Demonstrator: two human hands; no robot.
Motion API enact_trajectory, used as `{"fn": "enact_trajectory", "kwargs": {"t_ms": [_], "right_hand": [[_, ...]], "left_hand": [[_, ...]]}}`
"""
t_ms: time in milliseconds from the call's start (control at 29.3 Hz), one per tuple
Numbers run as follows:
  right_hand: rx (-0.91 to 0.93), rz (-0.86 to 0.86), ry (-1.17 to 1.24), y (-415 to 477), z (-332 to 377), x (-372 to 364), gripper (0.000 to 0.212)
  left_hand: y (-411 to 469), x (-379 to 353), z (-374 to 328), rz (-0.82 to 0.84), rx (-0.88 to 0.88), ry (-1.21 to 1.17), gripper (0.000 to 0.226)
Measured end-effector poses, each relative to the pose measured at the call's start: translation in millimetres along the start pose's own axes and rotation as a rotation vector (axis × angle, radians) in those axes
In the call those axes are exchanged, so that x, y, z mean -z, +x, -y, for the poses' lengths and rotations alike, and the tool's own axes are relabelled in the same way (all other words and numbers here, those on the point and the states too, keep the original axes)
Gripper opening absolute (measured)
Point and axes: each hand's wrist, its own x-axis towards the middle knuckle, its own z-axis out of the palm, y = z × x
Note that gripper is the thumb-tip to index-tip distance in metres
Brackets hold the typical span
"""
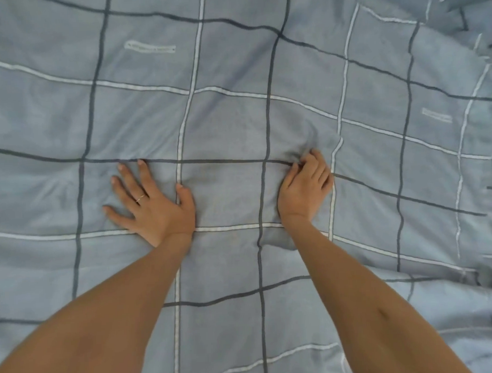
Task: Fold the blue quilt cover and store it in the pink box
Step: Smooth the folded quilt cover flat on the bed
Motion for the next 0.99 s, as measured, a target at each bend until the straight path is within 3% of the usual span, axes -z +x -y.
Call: {"fn": "enact_trajectory", "kwargs": {"t_ms": [376, 649, 786, 854, 991], "right_hand": [[0.043, 0.090, 0.039, 0, -7, 2, 0.009], [0.038, 0.061, 0.239, 2, -12, 8, 0.006], [0.256, 0.019, 0.179, 42, -15, 20, 0.007], [0.350, 0.069, 0.102, 65, -13, 22, 0.005], [0.416, 0.371, -0.023, 94, -3, 19, 0.017]], "left_hand": [[3, 0, -3, -0.031, 0.023, 0.027, 0.077], [-6, -6, 3, -0.077, 0.025, -0.004, 0.075], [-1, -5, 1, -0.100, 0.003, -0.037, 0.072], [-1, -5, 1, -0.109, -0.008, -0.041, 0.070], [0, -8, 1, -0.160, -0.025, -0.058, 0.068]]}}
